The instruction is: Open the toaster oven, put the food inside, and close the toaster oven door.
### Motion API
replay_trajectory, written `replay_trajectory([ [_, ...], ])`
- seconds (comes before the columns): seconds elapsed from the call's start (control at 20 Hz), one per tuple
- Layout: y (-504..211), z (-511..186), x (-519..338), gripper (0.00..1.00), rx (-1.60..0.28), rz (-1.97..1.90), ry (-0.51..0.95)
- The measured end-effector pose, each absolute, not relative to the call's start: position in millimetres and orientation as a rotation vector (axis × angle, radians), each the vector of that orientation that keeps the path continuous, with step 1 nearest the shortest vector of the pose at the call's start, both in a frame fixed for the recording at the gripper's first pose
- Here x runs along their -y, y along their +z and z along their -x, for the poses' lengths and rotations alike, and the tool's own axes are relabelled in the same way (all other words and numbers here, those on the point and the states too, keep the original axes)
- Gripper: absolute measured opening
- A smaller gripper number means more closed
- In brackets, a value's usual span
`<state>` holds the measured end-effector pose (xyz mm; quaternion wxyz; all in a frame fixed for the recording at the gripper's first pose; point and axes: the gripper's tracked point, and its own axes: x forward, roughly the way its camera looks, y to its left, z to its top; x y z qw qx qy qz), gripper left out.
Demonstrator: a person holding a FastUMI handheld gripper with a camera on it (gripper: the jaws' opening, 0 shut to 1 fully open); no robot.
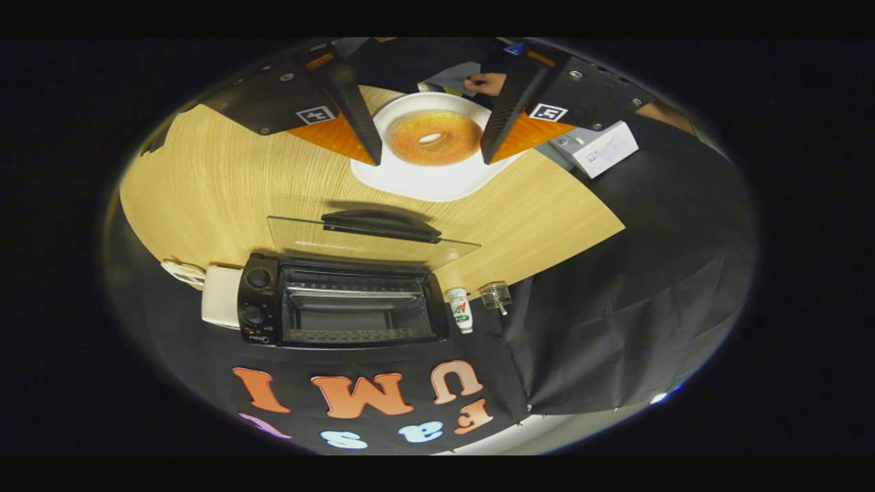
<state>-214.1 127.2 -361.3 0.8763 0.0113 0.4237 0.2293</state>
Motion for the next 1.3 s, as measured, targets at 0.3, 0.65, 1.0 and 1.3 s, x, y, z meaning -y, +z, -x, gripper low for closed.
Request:
replay_trajectory([
  [0.3, -371.5, 219.7, -127.2, 0.91, -0.909, 0.009, 0.474],
  [0.65, -376.0, 214.0, -127.1, 0.68, -0.926, -0.024, 0.452],
  [1.0, -365.0, 205.6, -129.3, 0.27, -0.919, -0.174, 0.410],
  [1.3, -334.1, 164.1, -140.6, 0.27, -0.827, -0.413, 0.372],
])
